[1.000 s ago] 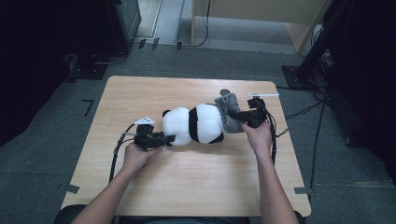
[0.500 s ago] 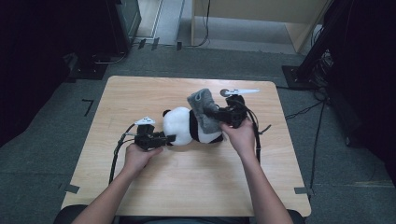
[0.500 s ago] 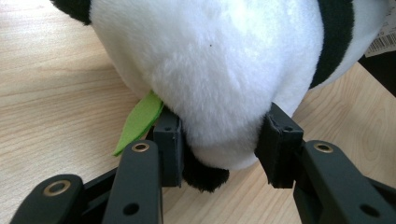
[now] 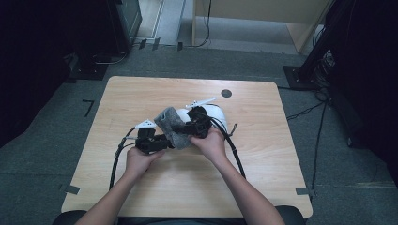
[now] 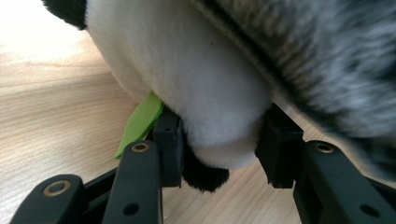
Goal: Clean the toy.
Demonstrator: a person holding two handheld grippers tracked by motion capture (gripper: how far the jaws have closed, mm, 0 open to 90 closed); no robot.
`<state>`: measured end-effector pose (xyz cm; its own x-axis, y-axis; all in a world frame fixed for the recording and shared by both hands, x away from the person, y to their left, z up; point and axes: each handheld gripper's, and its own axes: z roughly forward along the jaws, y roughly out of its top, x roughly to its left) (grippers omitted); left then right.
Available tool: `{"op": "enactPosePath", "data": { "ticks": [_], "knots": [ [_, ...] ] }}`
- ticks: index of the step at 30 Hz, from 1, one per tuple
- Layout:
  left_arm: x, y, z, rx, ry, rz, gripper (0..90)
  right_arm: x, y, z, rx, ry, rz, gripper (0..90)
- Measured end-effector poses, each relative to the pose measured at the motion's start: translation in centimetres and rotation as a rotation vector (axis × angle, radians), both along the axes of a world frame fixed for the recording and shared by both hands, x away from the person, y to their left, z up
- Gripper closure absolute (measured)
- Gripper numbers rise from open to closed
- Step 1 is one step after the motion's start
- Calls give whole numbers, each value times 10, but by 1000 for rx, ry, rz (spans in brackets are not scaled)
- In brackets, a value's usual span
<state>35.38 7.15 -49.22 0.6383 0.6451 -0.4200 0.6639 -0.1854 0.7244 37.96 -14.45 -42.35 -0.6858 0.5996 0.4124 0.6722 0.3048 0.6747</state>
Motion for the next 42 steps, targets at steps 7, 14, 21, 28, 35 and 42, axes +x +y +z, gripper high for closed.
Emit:
{"op": "enactPosePath", "data": {
  "ticks": [7,14,21,28,35,42],
  "knots": [
    [4,3,0,-3,13,2,582,7,-22,-1,-37,-40,-47,765],
    [9,5,3,-3,29,-18,593,15,-66,4,2,-21,-148,771],
    [14,8,6,2,39,-42,600,17,-95,11,34,-21,-208,770],
    [18,9,6,15,45,-54,615,17,-123,14,64,-15,-263,752],
    [24,13,8,27,43,-47,634,15,-141,11,91,9,-301,762],
    [30,23,9,29,39,-31,647,13,-152,7,62,19,-330,768]
  ]
}}
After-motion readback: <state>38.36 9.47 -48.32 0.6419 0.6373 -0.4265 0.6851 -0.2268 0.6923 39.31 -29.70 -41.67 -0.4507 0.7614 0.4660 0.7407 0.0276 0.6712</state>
